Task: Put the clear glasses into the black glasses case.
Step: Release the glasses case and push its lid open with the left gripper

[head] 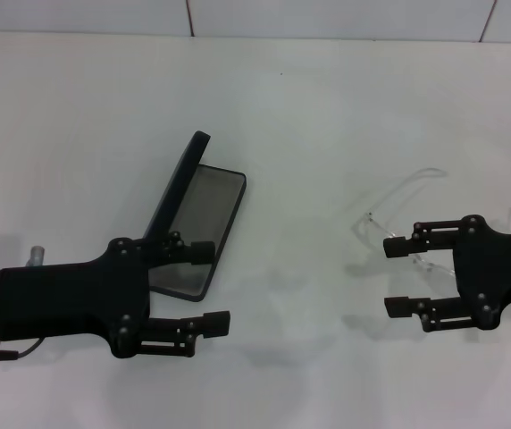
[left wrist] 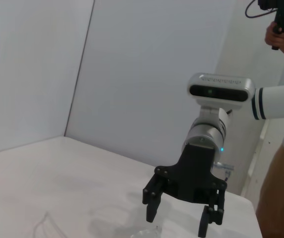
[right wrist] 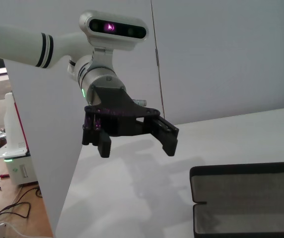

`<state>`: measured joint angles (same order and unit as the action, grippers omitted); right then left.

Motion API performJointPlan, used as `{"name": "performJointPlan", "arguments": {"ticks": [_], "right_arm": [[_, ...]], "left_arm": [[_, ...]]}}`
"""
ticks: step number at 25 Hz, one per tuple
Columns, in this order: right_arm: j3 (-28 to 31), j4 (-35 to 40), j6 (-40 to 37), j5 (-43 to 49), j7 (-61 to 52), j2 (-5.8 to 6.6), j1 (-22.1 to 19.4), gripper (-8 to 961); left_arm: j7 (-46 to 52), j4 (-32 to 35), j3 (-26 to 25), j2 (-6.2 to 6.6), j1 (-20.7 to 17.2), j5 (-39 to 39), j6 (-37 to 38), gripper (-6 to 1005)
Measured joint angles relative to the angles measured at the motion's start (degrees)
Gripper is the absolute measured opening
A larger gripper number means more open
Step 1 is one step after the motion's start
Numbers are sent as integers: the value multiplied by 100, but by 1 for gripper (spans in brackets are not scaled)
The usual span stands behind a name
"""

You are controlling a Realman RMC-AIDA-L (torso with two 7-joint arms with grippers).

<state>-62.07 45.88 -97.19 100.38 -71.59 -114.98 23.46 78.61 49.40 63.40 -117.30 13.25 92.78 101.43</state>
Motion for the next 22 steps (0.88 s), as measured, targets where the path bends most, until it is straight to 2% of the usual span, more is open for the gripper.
{"name": "performJointPlan", "arguments": {"ticks": [15, 17, 19, 22], "right_arm": [[17, -62, -33, -28, 5, -22, -39, 678], [18, -67, -33, -34, 2, -25, -64, 679], [22, -69, -21, -71, -10, -33, -92, 679], [30, -69, -4, -334, -21, -45, -142, 679]], "left_arm": [[-40, 5, -111, -79, -25, -45, 0, 888], [275, 136, -323, -144, 7, -80, 1, 887], [1060, 585, -619, -216, 64, -42, -87, 887], [2944, 1522, -968, -185, 217, 143, -472, 886]]}}
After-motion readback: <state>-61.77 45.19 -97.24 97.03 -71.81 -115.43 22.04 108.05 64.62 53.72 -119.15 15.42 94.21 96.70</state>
